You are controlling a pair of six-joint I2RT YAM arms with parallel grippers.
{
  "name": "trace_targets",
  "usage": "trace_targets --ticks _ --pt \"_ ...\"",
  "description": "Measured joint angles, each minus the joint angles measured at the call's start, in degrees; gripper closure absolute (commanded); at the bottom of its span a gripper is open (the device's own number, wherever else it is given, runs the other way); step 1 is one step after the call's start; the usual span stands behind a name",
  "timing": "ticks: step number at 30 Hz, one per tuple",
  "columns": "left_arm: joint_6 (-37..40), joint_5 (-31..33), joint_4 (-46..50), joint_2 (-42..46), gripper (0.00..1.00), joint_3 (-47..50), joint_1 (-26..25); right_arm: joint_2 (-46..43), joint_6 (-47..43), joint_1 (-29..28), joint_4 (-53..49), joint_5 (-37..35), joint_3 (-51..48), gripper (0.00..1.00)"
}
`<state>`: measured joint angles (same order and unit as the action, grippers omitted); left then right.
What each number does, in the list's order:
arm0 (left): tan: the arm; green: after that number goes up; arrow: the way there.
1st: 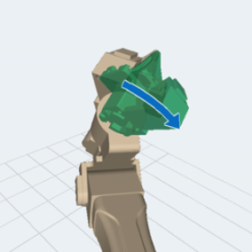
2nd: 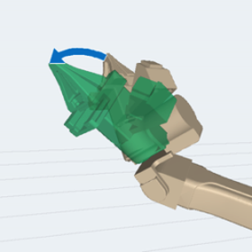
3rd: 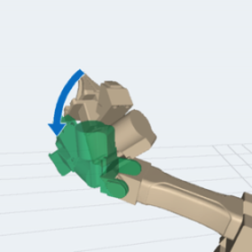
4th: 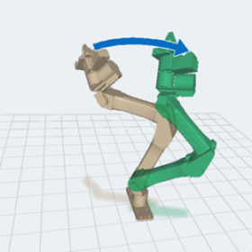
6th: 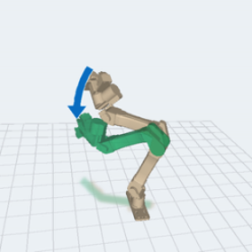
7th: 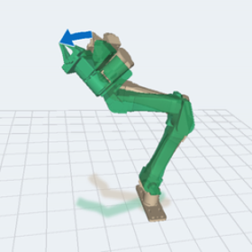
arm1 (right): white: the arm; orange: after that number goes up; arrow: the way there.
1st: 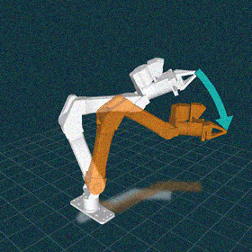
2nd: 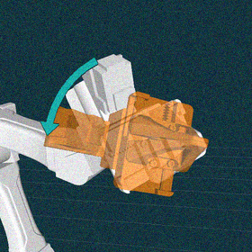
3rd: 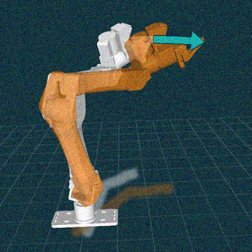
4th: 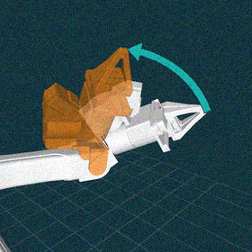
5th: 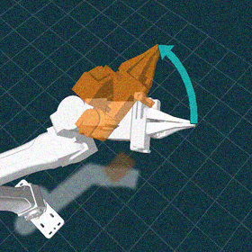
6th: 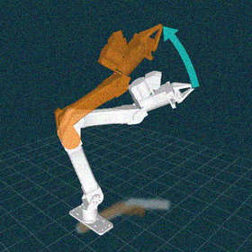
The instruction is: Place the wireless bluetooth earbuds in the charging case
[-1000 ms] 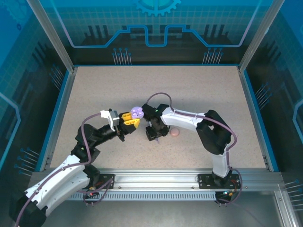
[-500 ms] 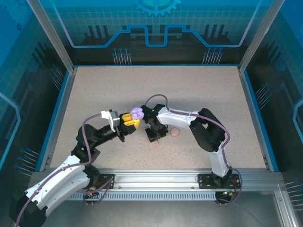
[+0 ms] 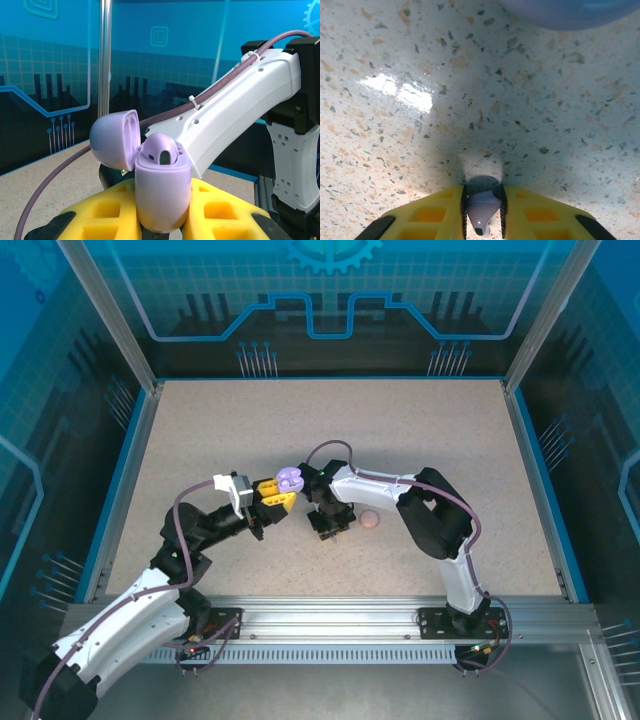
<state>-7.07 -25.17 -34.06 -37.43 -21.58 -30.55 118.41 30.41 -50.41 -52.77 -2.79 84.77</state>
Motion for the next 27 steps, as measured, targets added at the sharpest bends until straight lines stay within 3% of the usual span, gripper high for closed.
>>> trace_targets --ticks 11,27 --pt "0.0 0.13 -0.2 -0.42 0.94 0.0 0.0 -6.14 0.22 0.72 2.93 0.09 -4.83 0.78" --pt "1.7 0.87 -7.15 -15.56 0.96 -0.7 -0.11 -43.8 5.35 7.08 8.79 -4.07 -10.34 0.79"
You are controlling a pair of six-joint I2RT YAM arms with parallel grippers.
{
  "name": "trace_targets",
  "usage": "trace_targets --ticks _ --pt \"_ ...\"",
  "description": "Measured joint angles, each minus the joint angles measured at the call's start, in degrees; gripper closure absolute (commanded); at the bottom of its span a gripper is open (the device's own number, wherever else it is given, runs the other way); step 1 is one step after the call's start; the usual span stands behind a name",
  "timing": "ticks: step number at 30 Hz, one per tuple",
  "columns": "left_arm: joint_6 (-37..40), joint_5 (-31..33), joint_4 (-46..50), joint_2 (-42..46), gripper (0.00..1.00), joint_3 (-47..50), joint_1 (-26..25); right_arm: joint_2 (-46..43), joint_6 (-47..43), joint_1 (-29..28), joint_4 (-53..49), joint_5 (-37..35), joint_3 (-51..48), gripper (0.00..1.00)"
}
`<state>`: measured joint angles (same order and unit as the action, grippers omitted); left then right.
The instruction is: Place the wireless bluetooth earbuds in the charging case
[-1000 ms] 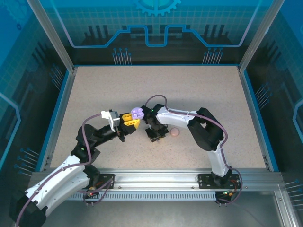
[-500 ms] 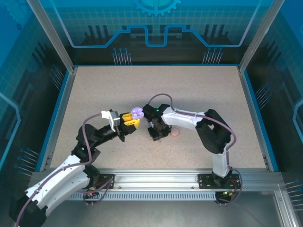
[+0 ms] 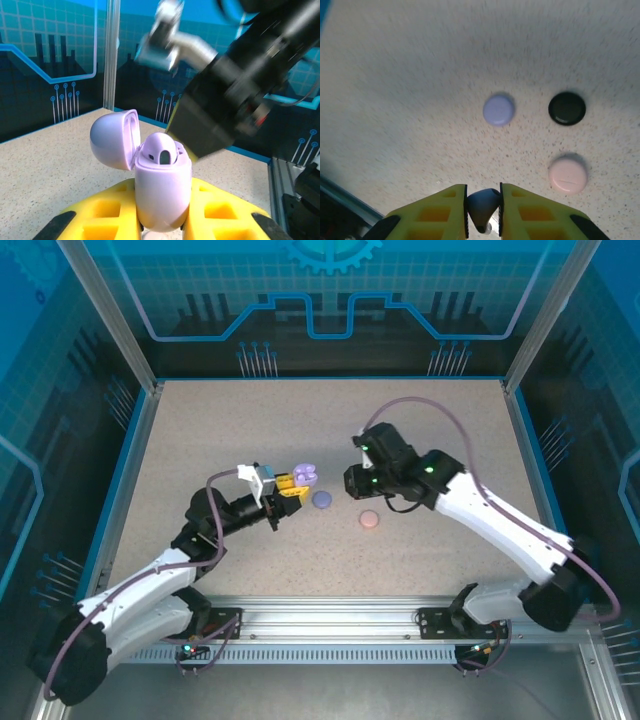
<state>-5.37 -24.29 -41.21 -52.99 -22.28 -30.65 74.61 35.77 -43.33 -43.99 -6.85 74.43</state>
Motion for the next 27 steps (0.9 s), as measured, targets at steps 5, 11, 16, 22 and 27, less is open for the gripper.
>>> trace_targets --ticks 5,11,16,22,27 --pt "1.33 1.2 -4.76 -6.34 0.97 -0.9 -1.2 -8.26 3.61 0.61 1.79 -0.26 -0.07 0.8" --pt "2.62 3.08 -11.87 -12.98 0.96 -1.81 -2.64 -10.1 7.65 -0.44 2.95 -0.5 2.16 0.81" --pt "2.8 4.07 -16.63 -16.57 0.97 -2.43 -3.13 -8.59 9.53 -3.52 5.64 -2.16 2.56 0.81" --pt "2.8 4.61 -19.04 -17.44 0.97 -2.47 -3.98 -4.48 10.14 -5.14 8.55 -3.45 3.61 0.81" --pt "2.82 4.66 -19.63 -17.59 0.96 -2.73 -4.59 -2.47 10.1 -5.77 10.03 -3.74 4.87 0.81"
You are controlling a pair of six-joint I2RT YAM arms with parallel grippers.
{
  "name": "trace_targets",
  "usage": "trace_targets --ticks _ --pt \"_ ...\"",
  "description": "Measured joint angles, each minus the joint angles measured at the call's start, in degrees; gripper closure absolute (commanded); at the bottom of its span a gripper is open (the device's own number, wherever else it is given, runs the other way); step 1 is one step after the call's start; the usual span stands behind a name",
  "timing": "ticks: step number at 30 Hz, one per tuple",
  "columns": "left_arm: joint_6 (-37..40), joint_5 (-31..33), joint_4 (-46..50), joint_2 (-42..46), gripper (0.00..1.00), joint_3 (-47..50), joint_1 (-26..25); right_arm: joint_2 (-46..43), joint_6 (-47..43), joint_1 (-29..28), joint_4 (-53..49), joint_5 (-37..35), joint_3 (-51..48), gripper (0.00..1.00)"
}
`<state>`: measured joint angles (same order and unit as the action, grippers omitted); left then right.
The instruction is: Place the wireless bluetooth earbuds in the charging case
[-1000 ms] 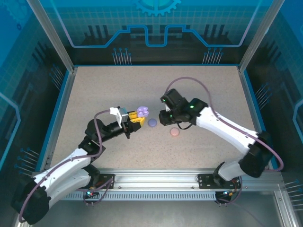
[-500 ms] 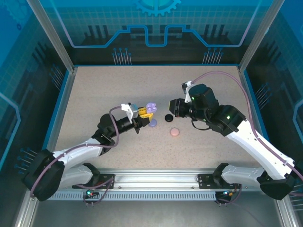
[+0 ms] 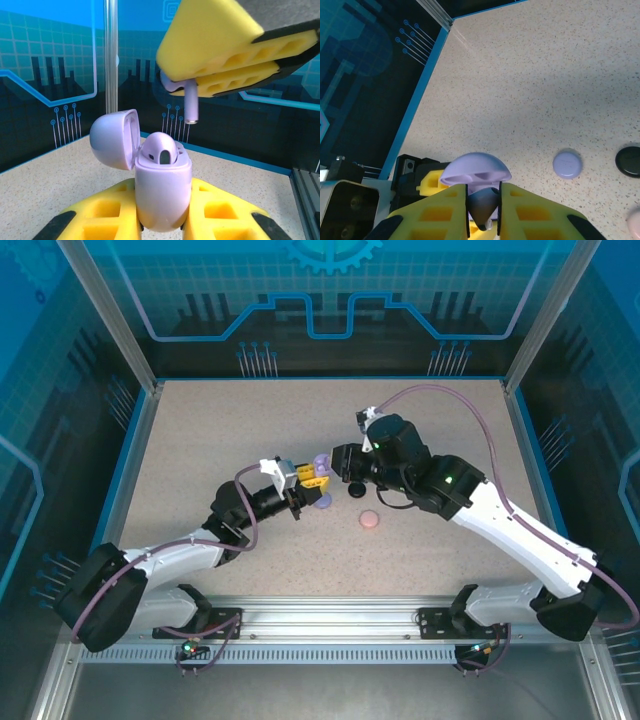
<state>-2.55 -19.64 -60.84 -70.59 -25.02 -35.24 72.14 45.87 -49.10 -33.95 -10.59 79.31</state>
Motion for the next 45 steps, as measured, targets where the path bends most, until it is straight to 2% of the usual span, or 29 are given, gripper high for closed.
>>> trace_targets --ticks 45 --pt "0.13 1.88 -0.09 -0.44 0.96 -0.02 -0.52 1.4 -0.46 -1.55 -0.15 -4.22 -0.94 0.81"
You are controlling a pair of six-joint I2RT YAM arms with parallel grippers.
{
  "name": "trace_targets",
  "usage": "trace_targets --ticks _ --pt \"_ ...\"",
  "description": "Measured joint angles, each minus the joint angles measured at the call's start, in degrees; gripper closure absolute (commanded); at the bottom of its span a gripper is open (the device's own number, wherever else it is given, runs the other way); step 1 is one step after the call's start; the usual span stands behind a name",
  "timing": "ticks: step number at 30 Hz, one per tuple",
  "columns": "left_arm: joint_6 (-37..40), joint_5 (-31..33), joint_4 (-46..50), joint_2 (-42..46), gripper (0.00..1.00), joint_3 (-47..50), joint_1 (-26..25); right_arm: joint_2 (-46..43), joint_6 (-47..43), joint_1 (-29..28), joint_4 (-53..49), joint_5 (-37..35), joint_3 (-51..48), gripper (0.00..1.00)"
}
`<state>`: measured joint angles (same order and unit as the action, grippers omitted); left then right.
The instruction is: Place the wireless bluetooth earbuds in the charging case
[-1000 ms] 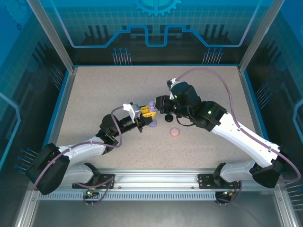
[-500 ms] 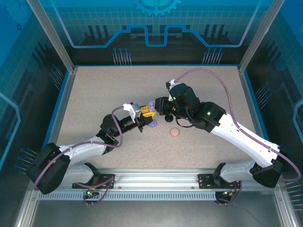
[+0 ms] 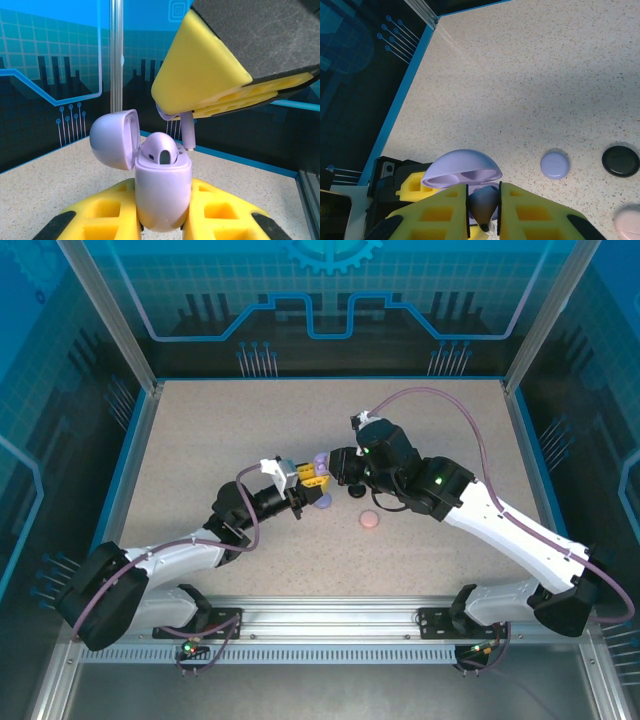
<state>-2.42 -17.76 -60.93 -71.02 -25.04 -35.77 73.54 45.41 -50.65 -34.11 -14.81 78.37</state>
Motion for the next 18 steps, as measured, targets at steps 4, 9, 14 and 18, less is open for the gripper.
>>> trace_targets --ticks 4,9,14,18 --pt "0.0 0.22 0.02 0.0 0.96 -0.02 -0.04 -0.02 -0.39 -0.07 0.0 -0.28 0.0 0.81" --pt "0.0 0.61 0.02 0.0 0.97 0.0 -0.13 -0.02 -0.79 -0.48 0.42 -1.14 0.0 0.82" --pt "0.0 0.68 0.04 -0.04 0.96 0.0 -0.31 -0.02 -1.51 -0.85 1.53 -1.55 0.0 0.81" --pt "0.0 1.07 0.11 -0.04 0.97 0.0 -0.37 -0.02 -1.86 -0.87 2.23 -2.01 0.0 0.82"
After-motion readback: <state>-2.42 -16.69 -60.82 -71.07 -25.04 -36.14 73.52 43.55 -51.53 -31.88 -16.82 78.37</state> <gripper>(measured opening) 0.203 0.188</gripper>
